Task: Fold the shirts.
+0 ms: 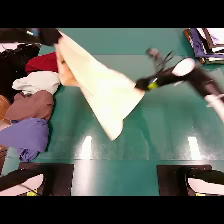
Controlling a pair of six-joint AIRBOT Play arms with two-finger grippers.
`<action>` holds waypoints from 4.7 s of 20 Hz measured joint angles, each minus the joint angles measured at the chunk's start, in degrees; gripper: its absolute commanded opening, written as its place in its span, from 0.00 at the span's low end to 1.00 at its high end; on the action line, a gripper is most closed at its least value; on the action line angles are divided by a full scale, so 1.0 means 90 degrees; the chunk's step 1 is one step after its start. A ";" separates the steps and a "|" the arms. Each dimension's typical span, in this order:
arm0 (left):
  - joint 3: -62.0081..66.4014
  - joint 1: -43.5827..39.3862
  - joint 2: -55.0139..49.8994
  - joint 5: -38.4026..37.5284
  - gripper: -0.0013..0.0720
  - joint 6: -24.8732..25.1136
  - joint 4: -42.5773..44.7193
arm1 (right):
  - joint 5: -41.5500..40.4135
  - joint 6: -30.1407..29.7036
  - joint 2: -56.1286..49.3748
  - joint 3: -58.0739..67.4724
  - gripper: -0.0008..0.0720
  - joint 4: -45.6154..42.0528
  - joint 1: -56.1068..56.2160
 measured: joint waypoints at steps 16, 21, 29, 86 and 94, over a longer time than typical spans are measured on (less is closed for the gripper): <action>-0.0520 -0.0002 0.3118 -0.1124 0.05 -0.0100 -0.0039 | 0.1411 0.0483 0.2982 0.2684 0.03 -0.1372 -0.1836; -0.2846 0.0002 0.2562 -0.1914 0.05 -0.0143 -0.0563 | 0.2120 0.0680 0.2628 0.1120 0.03 -0.1481 -0.1634; -0.6275 0.0007 0.2407 -0.2113 0.78 0.0233 -0.1562 | 0.1914 0.0833 0.2482 -0.0976 0.03 -0.1445 -0.1086; 0.0916 0.0979 -0.1022 -0.1409 0.05 -0.0430 -0.0012 | 0.4537 0.1756 0.0843 0.3140 0.03 -0.3106 -0.1015; 0.0041 0.0988 -0.2492 -0.1020 0.82 -0.0525 -0.0010 | 0.3043 0.1236 -0.1115 0.2176 0.48 -0.2210 -0.1666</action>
